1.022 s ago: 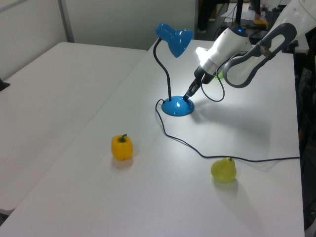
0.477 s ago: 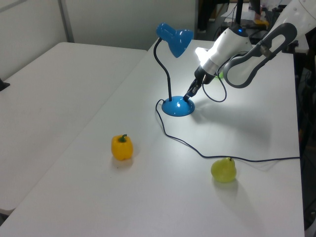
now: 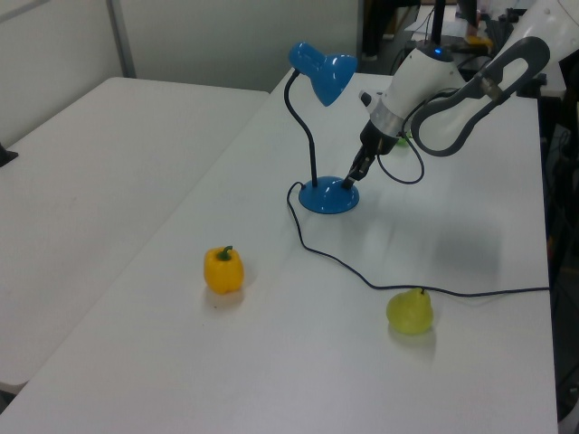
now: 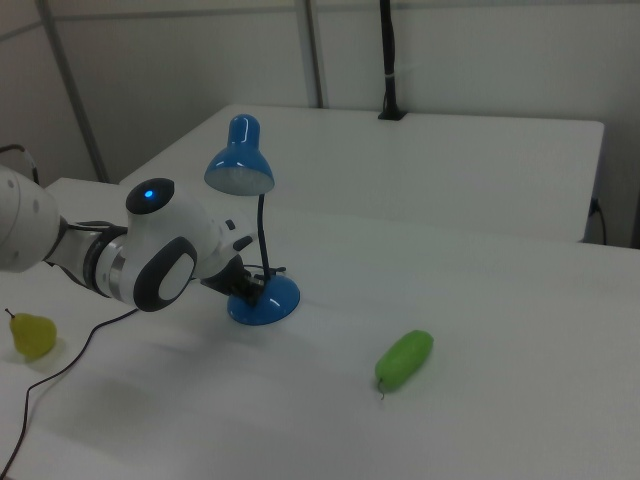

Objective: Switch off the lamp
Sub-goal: 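Press down on the lamp base switch with the gripper fingers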

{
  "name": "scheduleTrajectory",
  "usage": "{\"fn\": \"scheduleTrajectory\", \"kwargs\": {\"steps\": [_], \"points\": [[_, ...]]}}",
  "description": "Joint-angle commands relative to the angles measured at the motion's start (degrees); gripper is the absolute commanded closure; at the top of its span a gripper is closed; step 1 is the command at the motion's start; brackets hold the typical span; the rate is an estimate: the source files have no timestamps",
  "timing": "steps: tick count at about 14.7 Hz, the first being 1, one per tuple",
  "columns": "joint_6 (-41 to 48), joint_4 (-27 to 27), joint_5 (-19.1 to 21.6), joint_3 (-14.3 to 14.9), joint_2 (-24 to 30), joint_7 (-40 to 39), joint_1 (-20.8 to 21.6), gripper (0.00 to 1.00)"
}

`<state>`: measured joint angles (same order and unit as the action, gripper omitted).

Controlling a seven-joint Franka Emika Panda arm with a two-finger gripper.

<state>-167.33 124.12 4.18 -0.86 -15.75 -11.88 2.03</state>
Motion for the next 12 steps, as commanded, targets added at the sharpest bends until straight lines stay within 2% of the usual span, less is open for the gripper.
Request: {"fn": "scheduleTrajectory", "kwargs": {"steps": [1, 6, 9, 11, 12], "points": [[3.06, 2.88, 0.12, -0.02, -0.42, -2.71, 0.61, 1.0], [5.77, 2.88, 0.12, -0.02, 0.8, -2.89, 0.43, 1.0], [17.6, 2.71, -0.05, 0.06, 5.71, -3.85, 0.52, 1.0], [26.23, 2.45, -1.8, 0.06, 8.71, -3.85, 0.7, 1.0], [30.62, 1.92, -2.94, 0.06, 10.03, -3.77, 0.78, 0.88]]}}
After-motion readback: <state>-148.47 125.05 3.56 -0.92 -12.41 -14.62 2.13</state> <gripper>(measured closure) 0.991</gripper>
